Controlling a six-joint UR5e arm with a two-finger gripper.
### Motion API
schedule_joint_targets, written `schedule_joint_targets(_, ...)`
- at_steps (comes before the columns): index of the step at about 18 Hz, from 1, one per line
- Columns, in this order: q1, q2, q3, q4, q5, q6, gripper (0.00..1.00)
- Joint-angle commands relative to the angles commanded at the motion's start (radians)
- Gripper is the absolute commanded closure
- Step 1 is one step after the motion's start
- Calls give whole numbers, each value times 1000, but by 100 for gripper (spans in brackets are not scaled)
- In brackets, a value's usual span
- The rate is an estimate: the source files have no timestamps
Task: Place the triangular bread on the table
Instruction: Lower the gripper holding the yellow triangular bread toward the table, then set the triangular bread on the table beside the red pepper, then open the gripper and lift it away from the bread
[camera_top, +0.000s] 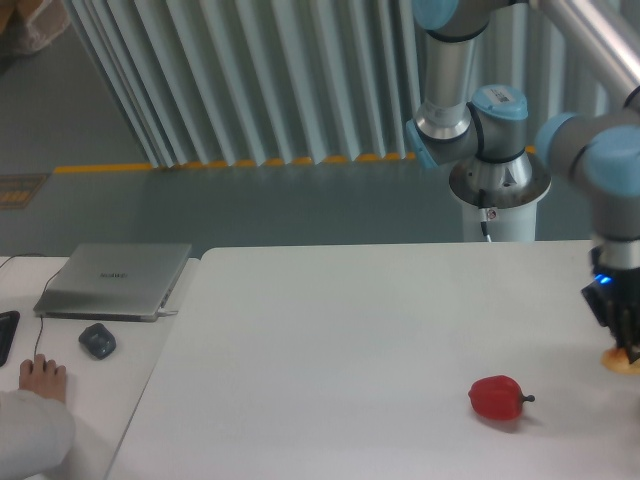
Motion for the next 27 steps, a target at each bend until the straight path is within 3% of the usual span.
schedule_joint_targets(3, -25, -8, -28, 3, 2, -23, 100)
schedule_joint_targets(4, -28, -6, -28, 3, -1, -44, 88)
schedule_joint_targets(5, -35, -3, -28, 3, -3, -57, 57)
schedule_joint_targets(6, -37, -3, -28, 5, -6, -63, 1)
schedule_joint_targets(10, -39, 3, -28, 20, -56, -58, 0)
schedule_joint_targets(12, -28, 33, -25, 20, -110, -57, 0)
schedule_joint_targets(15, 30, 55, 1, 18, -228, -49, 0)
schedule_joint_targets(17, 63, 55, 56, -41, -254, -32, 0)
schedule_joint_targets(19, 108, 23, 134, -150, -288, 128, 0)
schedule_joint_targets(20, 128, 17, 158, -178, -314, 211, 0)
schedule_joint_targets(23, 161, -37, 202, -189, -334, 365, 0)
schedule_joint_targets(27, 173, -83, 244, -196, -296, 373, 0)
